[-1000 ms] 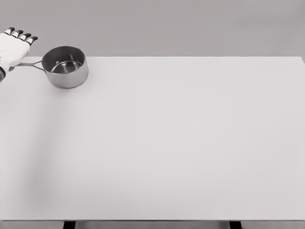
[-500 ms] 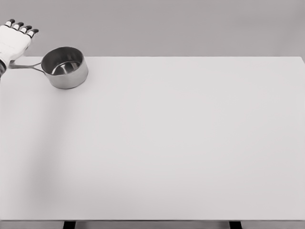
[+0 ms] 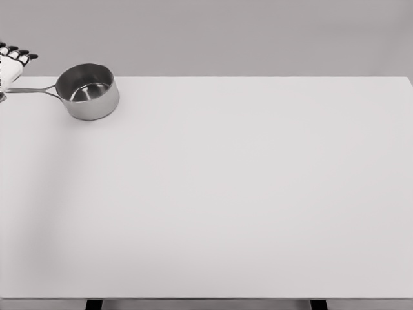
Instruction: Rotate pot handle
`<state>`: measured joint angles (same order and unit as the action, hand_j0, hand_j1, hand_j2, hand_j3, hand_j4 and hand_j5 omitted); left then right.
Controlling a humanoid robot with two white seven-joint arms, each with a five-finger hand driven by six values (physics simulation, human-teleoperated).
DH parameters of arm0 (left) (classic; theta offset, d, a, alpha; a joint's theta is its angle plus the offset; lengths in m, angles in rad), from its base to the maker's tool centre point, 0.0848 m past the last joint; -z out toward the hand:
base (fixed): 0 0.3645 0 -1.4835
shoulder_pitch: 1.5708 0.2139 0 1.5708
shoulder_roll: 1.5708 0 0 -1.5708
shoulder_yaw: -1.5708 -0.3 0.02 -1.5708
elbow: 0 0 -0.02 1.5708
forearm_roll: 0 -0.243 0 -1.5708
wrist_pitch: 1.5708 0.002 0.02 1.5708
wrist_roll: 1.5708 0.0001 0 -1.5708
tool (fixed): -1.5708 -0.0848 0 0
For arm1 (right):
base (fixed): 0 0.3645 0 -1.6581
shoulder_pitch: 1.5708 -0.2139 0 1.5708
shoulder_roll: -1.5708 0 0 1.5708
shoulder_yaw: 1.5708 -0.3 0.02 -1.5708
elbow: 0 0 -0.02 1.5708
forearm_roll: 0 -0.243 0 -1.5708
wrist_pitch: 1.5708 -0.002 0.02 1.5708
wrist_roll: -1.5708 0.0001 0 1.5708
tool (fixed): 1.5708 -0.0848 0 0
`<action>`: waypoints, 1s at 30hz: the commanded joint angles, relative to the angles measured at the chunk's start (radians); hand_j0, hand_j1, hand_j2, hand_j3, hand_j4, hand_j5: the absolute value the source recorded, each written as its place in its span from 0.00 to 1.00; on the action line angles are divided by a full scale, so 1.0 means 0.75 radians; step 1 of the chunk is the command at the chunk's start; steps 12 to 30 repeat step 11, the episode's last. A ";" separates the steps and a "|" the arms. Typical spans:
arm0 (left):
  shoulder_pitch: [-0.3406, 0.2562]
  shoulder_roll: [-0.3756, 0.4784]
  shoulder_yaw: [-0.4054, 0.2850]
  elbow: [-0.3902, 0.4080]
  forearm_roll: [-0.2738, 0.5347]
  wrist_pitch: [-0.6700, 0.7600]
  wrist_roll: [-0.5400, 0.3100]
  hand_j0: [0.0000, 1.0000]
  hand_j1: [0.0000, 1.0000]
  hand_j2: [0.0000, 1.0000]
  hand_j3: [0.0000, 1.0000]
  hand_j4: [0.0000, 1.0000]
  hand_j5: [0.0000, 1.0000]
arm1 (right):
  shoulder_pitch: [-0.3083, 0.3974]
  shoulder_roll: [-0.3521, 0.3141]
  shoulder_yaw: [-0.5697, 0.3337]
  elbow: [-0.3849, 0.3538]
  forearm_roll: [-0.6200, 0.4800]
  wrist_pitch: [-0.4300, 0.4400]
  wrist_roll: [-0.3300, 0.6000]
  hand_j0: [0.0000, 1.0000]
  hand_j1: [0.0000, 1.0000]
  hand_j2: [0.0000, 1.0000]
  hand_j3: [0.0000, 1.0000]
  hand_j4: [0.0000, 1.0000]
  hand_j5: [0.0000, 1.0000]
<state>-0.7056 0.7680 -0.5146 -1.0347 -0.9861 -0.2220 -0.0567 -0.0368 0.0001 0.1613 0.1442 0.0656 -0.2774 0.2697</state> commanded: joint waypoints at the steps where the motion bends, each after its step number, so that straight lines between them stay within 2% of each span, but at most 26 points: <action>1: 0.000 0.048 0.001 -0.113 0.145 -0.099 0.002 1.00 1.00 1.00 1.00 1.00 1.00 | 0.000 0.000 0.000 0.000 0.000 0.000 0.000 1.00 1.00 1.00 1.00 1.00 1.00; 2: 0.006 0.132 -0.001 -0.318 0.314 -0.115 -0.004 1.00 1.00 1.00 1.00 1.00 1.00 | 0.000 0.000 0.000 0.000 0.000 0.000 0.000 1.00 1.00 1.00 1.00 1.00 1.00; 3: 0.059 0.203 0.005 -0.547 0.606 -0.195 -0.010 1.00 1.00 1.00 1.00 1.00 1.00 | 0.000 0.000 0.000 0.000 0.000 0.000 0.000 1.00 1.00 1.00 1.00 1.00 1.00; 4: 0.096 0.309 0.007 -0.719 0.930 -0.379 -0.008 1.00 1.00 1.00 1.00 1.00 1.00 | 0.000 0.000 0.000 0.000 0.000 0.000 0.000 1.00 1.00 1.00 1.00 1.00 1.00; 5: 0.133 0.381 0.001 -0.899 1.077 -0.518 -0.010 1.00 1.00 1.00 1.00 1.00 1.00 | 0.000 0.000 0.000 0.000 0.000 0.000 0.000 1.00 1.00 1.00 1.00 1.00 1.00; 6: 0.211 0.373 0.015 -0.960 1.082 -0.518 -0.004 1.00 1.00 1.00 1.00 1.00 1.00 | 0.000 0.000 0.000 0.000 0.000 0.000 0.002 1.00 1.00 1.00 1.00 1.00 1.00; 7: 0.266 0.373 0.005 -0.970 1.084 -0.518 -0.008 1.00 1.00 1.00 1.00 1.00 1.00 | 0.000 0.000 0.000 0.000 0.000 0.000 0.000 1.00 1.00 1.00 1.00 1.00 1.00; 8: 0.354 0.349 0.003 -0.973 1.084 -0.518 -0.008 1.00 1.00 1.00 1.00 1.00 1.00 | 0.000 0.000 0.000 0.000 0.000 0.000 0.000 1.00 1.00 1.00 1.00 1.00 1.00; 9: 0.401 0.334 0.003 -0.973 1.082 -0.518 -0.010 1.00 1.00 1.00 1.00 1.00 1.00 | 0.000 0.000 0.000 0.000 0.000 0.000 0.000 1.00 1.00 1.00 1.00 1.00 1.00; 11: 0.427 0.342 0.003 -0.973 1.082 -0.518 -0.008 1.00 1.00 1.00 1.00 1.00 1.00 | 0.000 0.000 0.000 0.000 0.000 0.000 0.000 1.00 1.00 1.00 1.00 1.00 1.00; 30: 0.427 0.342 0.003 -0.973 1.082 -0.518 -0.008 1.00 1.00 1.00 1.00 1.00 1.00 | 0.000 0.000 0.000 0.000 0.000 0.000 0.000 1.00 1.00 1.00 1.00 1.00 1.00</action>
